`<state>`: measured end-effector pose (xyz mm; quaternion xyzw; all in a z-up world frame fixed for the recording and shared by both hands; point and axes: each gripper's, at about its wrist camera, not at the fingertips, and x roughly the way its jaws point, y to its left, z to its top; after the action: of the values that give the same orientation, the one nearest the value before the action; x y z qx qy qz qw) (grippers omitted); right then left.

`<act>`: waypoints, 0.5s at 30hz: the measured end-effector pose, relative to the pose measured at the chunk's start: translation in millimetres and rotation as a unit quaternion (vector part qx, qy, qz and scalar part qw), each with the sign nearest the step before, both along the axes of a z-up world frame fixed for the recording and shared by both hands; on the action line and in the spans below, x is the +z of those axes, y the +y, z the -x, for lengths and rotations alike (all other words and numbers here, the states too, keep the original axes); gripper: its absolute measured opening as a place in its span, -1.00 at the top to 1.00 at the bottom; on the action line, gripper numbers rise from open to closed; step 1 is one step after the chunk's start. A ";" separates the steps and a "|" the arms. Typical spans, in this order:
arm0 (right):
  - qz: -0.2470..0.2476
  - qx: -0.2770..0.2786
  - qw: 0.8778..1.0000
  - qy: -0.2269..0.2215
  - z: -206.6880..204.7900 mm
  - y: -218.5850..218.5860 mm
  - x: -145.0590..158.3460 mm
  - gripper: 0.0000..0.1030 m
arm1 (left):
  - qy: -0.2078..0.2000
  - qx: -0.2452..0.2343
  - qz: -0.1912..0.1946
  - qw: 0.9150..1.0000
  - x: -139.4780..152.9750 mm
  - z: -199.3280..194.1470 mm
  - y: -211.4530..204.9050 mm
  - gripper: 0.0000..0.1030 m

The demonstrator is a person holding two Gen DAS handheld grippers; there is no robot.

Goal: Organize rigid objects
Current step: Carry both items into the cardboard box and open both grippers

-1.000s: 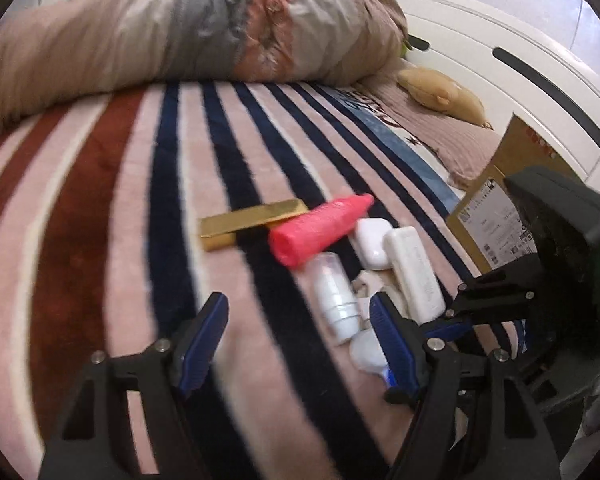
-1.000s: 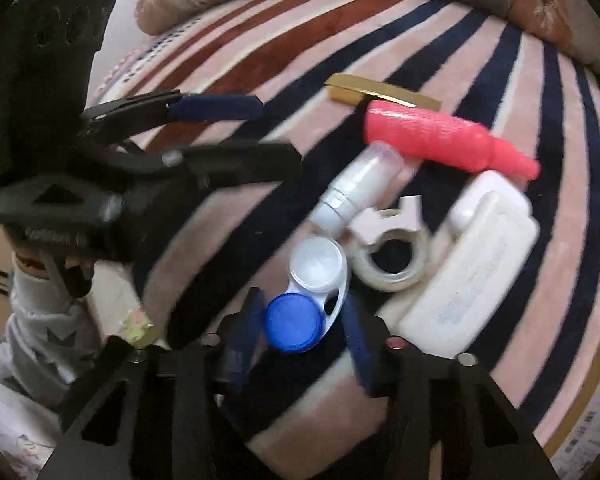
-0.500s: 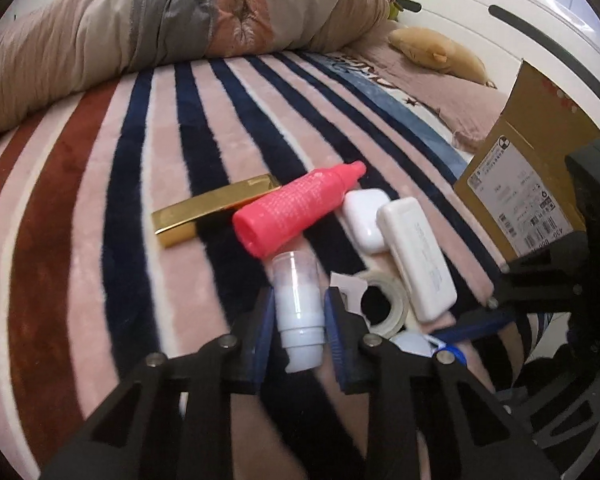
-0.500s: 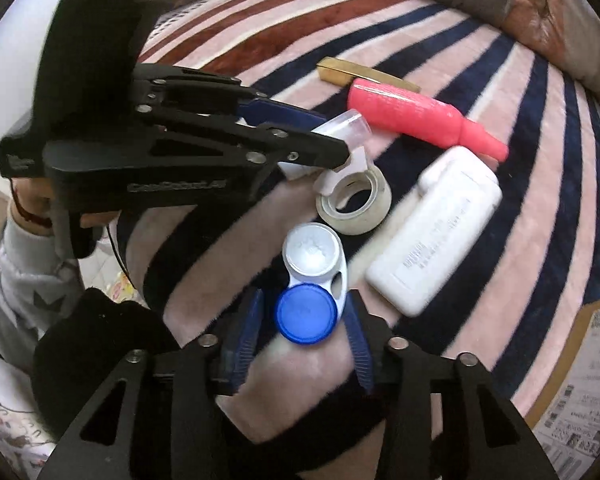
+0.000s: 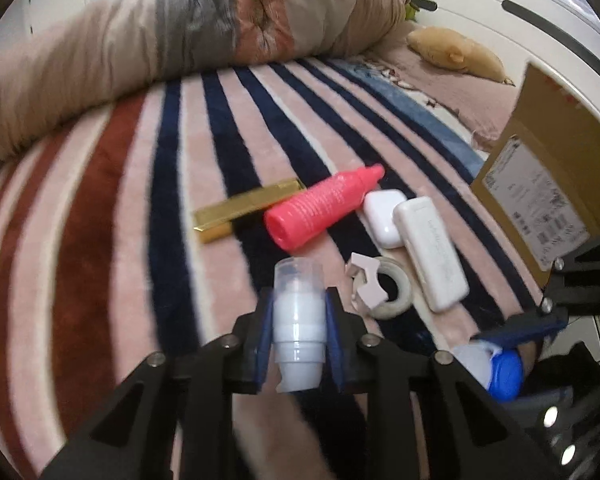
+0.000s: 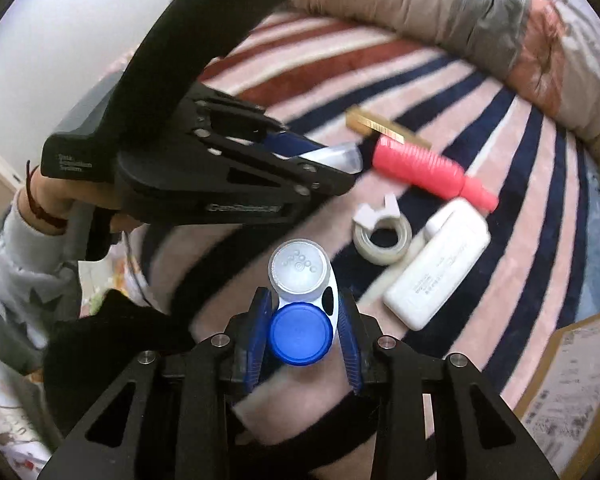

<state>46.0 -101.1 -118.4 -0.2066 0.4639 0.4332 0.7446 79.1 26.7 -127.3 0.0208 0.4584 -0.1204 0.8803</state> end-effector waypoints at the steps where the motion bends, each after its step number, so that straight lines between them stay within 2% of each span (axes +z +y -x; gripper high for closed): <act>1: -0.006 -0.002 1.000 -0.009 4.6 -2.8 7.8 0.44 | -0.007 0.001 -0.004 1.000 8.5 5.2 2.2 0.59; 5: -0.060 -0.013 0.997 -0.038 26.0 -21.9 49.5 0.44 | -0.055 -0.004 -0.006 0.998 69.2 32.8 -4.5 0.59; 10: -0.117 -0.060 0.987 -0.093 42.7 -86.9 106.8 0.44 | -0.126 -0.070 0.022 0.989 146.9 54.1 -64.1 0.59; 13: -0.135 -0.113 0.977 -0.118 39.9 -135.1 126.7 0.44 | -0.139 -0.118 0.042 0.982 171.1 51.1 -105.0 0.59; 15: -0.129 -0.161 0.970 -0.129 31.5 -173.1 131.4 0.44 | -0.131 -0.150 0.052 0.979 178.5 39.1 -142.6 0.58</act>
<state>14.5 -274.2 13.0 -0.0850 0.3310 0.3333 0.8787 39.9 -115.8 51.2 0.0596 0.3239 -0.2710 0.9045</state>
